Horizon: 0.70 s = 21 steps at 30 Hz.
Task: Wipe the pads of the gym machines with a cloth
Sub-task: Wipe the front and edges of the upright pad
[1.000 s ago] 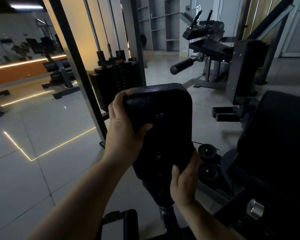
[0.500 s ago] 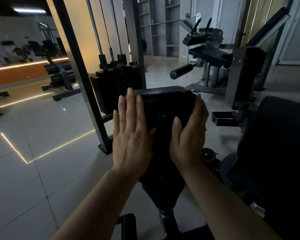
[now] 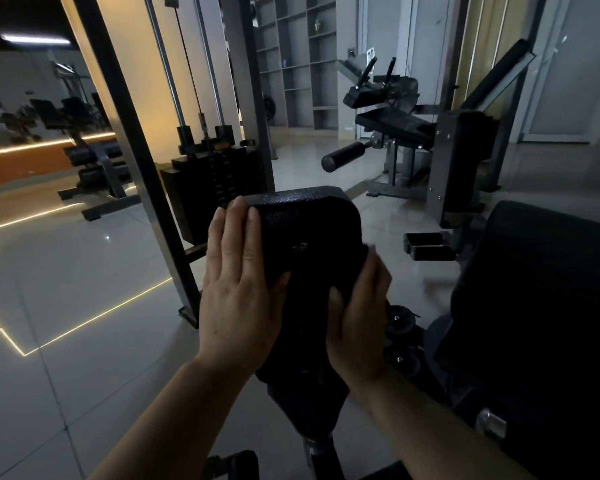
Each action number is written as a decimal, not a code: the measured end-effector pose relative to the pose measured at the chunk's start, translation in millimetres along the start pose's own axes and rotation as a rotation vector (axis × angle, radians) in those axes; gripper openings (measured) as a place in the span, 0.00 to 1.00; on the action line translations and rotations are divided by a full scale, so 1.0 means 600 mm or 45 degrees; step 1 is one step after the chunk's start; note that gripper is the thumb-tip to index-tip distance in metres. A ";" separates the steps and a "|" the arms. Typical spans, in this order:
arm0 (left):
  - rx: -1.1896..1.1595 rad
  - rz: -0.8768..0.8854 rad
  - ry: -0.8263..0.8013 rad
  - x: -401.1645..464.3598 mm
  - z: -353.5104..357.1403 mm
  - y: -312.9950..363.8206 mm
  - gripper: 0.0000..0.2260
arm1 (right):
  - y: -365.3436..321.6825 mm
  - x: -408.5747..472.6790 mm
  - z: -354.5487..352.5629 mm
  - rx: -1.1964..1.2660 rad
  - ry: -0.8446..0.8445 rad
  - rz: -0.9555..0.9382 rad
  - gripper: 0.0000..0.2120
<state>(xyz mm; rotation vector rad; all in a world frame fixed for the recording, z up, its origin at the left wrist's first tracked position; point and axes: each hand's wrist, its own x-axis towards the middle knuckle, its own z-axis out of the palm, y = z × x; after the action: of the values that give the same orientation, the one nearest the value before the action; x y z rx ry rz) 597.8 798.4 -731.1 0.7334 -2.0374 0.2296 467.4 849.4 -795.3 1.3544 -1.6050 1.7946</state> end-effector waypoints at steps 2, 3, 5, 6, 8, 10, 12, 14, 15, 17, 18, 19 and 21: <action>-0.002 0.020 -0.036 -0.006 -0.009 -0.007 0.35 | -0.034 0.067 0.000 0.019 0.066 -0.089 0.25; 0.020 0.022 -0.057 -0.014 -0.009 -0.010 0.37 | -0.045 0.092 0.002 0.007 0.091 -0.138 0.24; 0.057 0.033 -0.074 -0.034 -0.003 -0.013 0.41 | -0.052 0.107 0.009 -0.022 0.146 -0.156 0.22; 0.056 0.046 -0.067 -0.044 0.002 -0.014 0.41 | -0.049 0.097 0.012 -0.040 0.170 -0.133 0.23; 0.042 0.055 -0.048 -0.054 0.012 -0.017 0.38 | -0.029 0.048 0.019 -0.092 0.169 -0.100 0.25; 0.044 0.026 -0.048 -0.053 0.016 -0.019 0.38 | 0.003 -0.012 0.024 -0.142 0.127 -0.096 0.26; 0.063 0.006 -0.055 -0.050 0.018 -0.020 0.40 | 0.033 -0.060 0.025 -0.182 0.086 -0.069 0.27; 0.069 0.012 -0.055 -0.050 0.020 -0.020 0.41 | 0.052 -0.088 0.022 -0.199 0.045 -0.070 0.28; 0.069 0.019 -0.049 -0.051 0.021 -0.019 0.41 | 0.053 -0.090 0.020 -0.193 0.033 -0.060 0.28; 0.074 0.028 -0.037 -0.052 0.021 -0.019 0.44 | 0.034 -0.067 0.018 -0.119 0.040 0.002 0.28; 0.077 0.032 -0.038 -0.052 0.020 -0.020 0.45 | 0.018 -0.042 0.019 -0.086 0.072 0.021 0.27; 0.075 0.038 -0.039 -0.052 0.019 -0.019 0.45 | 0.000 -0.012 0.020 -0.075 0.130 0.015 0.26; 0.077 0.045 -0.046 -0.053 0.017 -0.018 0.41 | -0.030 0.047 0.024 -0.087 0.223 -0.039 0.24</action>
<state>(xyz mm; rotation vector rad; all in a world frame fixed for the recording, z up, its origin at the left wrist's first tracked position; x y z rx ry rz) 609.3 798.4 -764.2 0.7439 -2.0866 0.3010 474.3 832.9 -763.9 1.1510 -1.5302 1.7706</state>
